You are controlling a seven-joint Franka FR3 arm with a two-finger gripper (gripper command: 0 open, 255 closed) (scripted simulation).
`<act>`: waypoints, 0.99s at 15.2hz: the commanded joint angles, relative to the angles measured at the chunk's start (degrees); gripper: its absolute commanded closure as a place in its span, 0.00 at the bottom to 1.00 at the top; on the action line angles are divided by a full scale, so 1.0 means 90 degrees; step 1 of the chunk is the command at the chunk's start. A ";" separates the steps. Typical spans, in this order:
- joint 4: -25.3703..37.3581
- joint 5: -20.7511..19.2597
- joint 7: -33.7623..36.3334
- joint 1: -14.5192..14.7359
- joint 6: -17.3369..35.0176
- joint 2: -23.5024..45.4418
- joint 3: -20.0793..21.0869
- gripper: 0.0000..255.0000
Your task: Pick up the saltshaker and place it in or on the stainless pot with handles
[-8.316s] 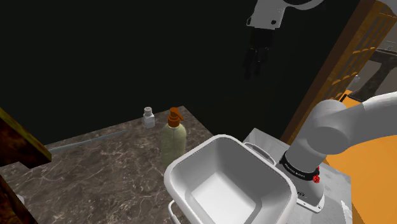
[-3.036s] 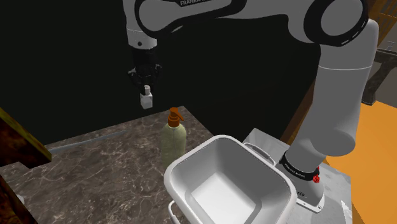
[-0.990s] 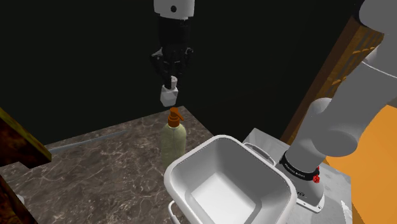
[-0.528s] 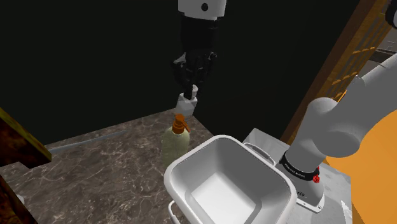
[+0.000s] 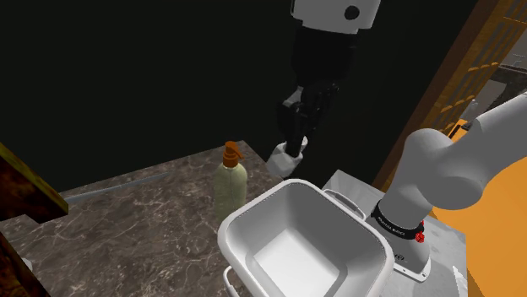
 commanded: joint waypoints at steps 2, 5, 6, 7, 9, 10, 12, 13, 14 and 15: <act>-0.0133 0.0251 0.0304 0.0226 -0.0260 -0.0455 0.0137 1.00; -0.0202 0.0465 0.0595 0.0417 -0.0457 -0.0782 0.0284 1.00; -0.0301 0.0483 0.0586 0.0428 -0.0380 -0.0805 0.0299 1.00; -0.0399 0.0501 0.0578 0.0438 -0.0303 -0.0828 0.0315 1.00; -0.0592 0.0537 0.0561 0.0458 -0.0149 -0.0868 0.0350 1.00; -0.0686 0.0556 0.0553 0.0467 -0.0071 -0.0886 0.0368 1.00; -0.0872 0.0594 0.0537 0.0486 0.0085 -0.0918 0.0406 1.00; -0.0963 0.0613 0.0530 0.0495 0.0163 -0.0931 0.0426 1.00; -0.1053 0.0633 0.0523 0.0504 0.0242 -0.0944 0.0447 1.00; -0.1142 0.0653 0.0516 0.0513 0.0321 -0.0955 0.0469 1.00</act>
